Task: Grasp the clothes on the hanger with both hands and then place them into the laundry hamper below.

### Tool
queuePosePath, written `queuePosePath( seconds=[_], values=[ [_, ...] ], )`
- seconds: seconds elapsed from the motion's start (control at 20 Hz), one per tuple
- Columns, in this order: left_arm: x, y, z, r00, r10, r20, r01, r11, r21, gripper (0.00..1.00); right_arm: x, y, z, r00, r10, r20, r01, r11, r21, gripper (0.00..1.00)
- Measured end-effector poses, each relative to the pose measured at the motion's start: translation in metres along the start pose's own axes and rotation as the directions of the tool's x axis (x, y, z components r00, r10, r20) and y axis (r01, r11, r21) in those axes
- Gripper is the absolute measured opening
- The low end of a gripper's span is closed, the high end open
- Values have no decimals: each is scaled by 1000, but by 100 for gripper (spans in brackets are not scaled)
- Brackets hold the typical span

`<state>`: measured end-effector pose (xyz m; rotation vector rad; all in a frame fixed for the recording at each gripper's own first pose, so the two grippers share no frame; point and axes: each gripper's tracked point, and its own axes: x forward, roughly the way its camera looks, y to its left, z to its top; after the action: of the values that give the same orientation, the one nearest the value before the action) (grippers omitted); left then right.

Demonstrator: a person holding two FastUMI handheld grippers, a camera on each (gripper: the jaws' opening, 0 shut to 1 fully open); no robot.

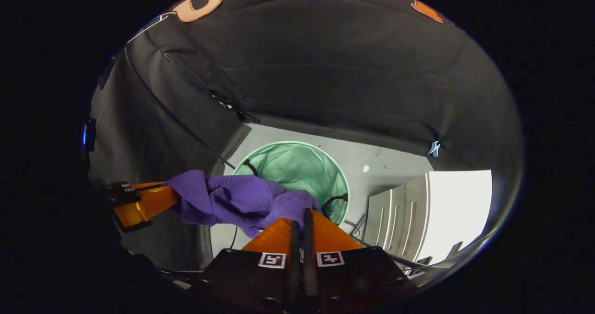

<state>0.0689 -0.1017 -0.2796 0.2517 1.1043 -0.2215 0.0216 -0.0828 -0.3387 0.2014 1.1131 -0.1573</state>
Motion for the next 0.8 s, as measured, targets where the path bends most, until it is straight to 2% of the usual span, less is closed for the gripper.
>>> queuePosePath(
  seconds=[0.2, 0.25, 0.3, 0.35, 0.45, 0.55, 0.6, 0.65, 0.7, 0.75, 0.8],
  values=[
    [-3, -2, -2, 1000, -11, -14, 11, 1000, 1, 9, -1, -6, -3, 1000, -5, -6, 5, 999, 31, 11],
    [-3, -2, -1, 1000, -14, -17, 14, 1000, 6, 10, -4, -5, -2, 1000, 1, -2, -1, 999, 41, 7],
    [-5, -2, -3, 1000, -20, -22, 20, 1000, 9, 12, -6, -4, 3, 1000, 10, 16, -11, 999, 51, 19],
    [-5, -2, -2, 1000, -22, -17, 22, 1000, 11, 14, -8, -4, 9, 999, 13, 34, -15, 998, 54, 19],
    [-5, -1, 2, 1000, -20, -8, 20, 1000, 17, 24, -16, -5, 19, 998, 10, 64, -13, 999, 52, 16],
    [-6, 0, 2, 1000, -22, 1, 22, 1000, 15, 33, -19, -5, 21, 997, 5, 78, -9, 999, 51, 23],
    [-7, 1, 3, 1000, -21, 4, 21, 1000, 12, 41, -22, -3, 23, 996, 8, 85, -13, 999, 53, 23],
    [-8, 1, 5, 1000, -22, 7, 22, 1000, 7, 51, -23, -1, 21, 996, 14, 88, -18, 998, 53, 28],
    [-8, -1, 4, 1000, -20, 8, 20, 1000, 2, 51, -25, 0, 19, 996, 17, 89, -21, 999, 47, 32],
    [-7, -2, 4, 1000, -28, 8, 28, 1000, 2, 59, -28, 0, 17, 996, 22, 90, -25, 999, 39, 35],
    [-8, -1, 3, 1000, -27, 7, 27, 1000, 0, 63, -29, 0, 15, 996, 16, 91, -19, 999, 31, 22]
  ],
)
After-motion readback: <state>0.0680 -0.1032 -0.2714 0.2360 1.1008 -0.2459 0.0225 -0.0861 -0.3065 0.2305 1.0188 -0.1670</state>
